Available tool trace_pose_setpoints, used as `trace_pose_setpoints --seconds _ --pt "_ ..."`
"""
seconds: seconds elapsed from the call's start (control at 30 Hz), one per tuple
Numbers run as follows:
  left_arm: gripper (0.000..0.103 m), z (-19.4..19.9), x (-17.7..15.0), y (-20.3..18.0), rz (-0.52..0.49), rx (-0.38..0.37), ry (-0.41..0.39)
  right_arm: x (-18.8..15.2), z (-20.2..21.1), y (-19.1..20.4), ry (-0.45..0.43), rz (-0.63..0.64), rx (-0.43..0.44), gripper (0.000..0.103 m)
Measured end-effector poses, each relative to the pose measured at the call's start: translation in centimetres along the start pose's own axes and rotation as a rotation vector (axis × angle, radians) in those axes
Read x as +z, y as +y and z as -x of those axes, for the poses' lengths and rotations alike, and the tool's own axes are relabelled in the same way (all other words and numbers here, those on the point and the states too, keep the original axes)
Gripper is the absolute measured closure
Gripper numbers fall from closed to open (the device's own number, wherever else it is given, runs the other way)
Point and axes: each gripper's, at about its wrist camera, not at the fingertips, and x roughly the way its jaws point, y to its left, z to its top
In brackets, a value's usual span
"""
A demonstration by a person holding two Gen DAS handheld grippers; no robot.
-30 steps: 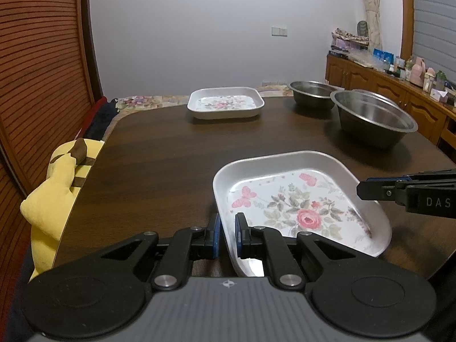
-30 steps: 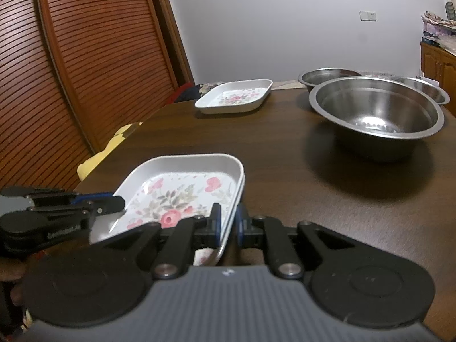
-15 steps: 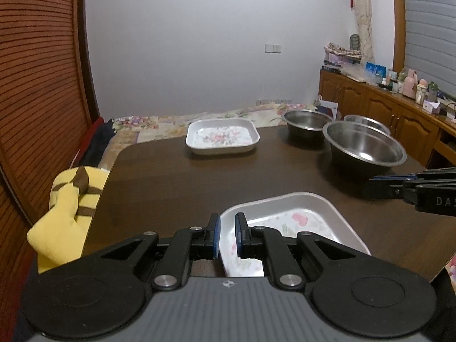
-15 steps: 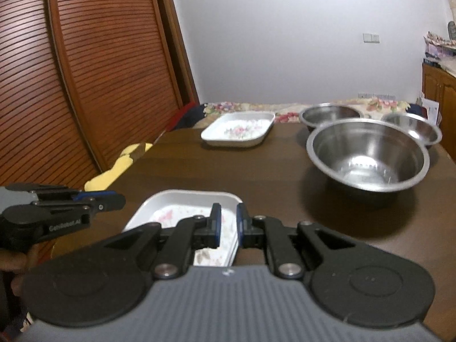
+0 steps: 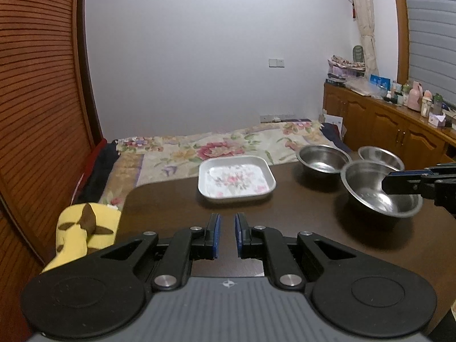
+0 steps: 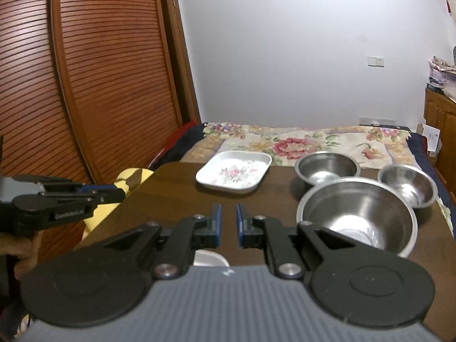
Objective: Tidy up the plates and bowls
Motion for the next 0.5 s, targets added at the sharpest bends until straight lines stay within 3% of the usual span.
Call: trace_pose_setpoints --seconds 0.23,0.37,0.5 --pt "0.081 -2.5 2.5 1.8 0.015 0.023 0.008 2.5 -3.8 -0.6 0.028 -0.040 0.029 0.090" --pt "0.068 -4.8 3.5 2.7 0.030 0.011 0.019 3.5 -6.9 -0.9 0.077 -0.048 0.023 0.090" --pt "0.068 -7.8 4.1 3.5 0.026 0.011 0.045 4.3 -9.8 -1.1 0.118 -0.038 0.010 0.088"
